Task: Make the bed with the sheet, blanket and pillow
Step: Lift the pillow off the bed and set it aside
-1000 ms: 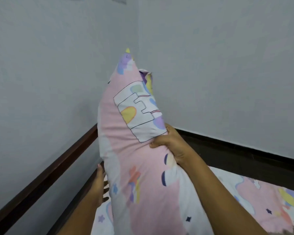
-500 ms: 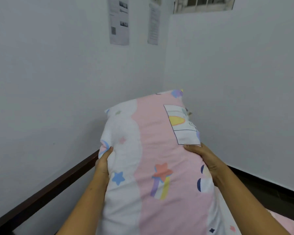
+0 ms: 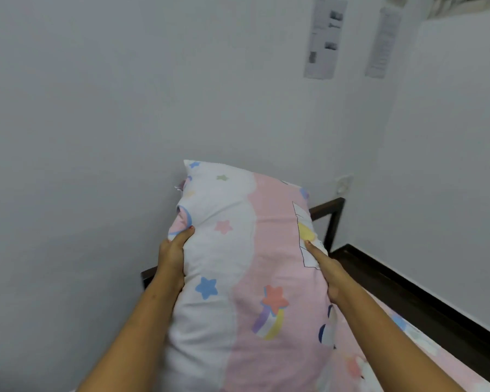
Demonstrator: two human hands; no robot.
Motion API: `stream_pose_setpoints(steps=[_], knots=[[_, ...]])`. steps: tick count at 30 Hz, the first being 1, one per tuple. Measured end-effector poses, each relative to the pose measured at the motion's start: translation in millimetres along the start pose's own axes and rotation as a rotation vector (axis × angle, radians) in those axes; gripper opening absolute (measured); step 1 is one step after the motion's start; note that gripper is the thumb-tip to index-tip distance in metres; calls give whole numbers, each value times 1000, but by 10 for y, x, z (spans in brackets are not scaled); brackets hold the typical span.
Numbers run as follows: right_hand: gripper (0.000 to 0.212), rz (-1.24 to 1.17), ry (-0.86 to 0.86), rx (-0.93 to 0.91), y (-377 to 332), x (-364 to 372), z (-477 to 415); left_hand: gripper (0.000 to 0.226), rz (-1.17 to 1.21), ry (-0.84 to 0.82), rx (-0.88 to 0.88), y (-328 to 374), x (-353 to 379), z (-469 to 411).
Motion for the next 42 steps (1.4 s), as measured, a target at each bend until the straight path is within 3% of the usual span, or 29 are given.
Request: stream_pose_setpoints(steps=[2, 4, 6, 8, 18, 23, 33, 38, 42], knots=[[78, -19, -32, -22, 57, 449, 45, 69, 21, 68, 20, 183, -471, 58], [54, -20, -68, -53, 88, 908, 179, 75, 40, 126, -2, 332, -931, 162], [28, 1, -135, -100, 145, 1369, 312, 73, 75, 187, -16, 482, -1408, 323], [17, 3, -208, -150, 220, 1822, 478, 66, 91, 250, -22, 627, -1882, 538], [19, -37, -583, -89, 994, 3828, 1817, 29, 43, 696, 33, 1182, -4135, 2043], [11, 25, -792, -120, 1303, 4740, 2737, 46, 87, 851, 157, 1390, -5044, 2968], [15, 141, -1145, -372, 1337, 6102, 4265, 58, 205, 1193, 237, 1310, -6196, 4131], [14, 244, -1293, -509, 1406, 6632, 4731, 44, 269, 1350, 165, 1096, -6507, 4262], [11, 339, -1404, -694, 1426, 7042, 4949, 41, 361, 1335, 25, 851, -6705, 4097]])
Point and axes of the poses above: each hand's wrist, its own z-axis away from the middle knuckle, its own x-axis out of the palm, y = z × x, the point moved 6 cm from there along -z, towards the middle knuckle, and after that the axes turned 4 degrees about -x, right-handed, at the moved point
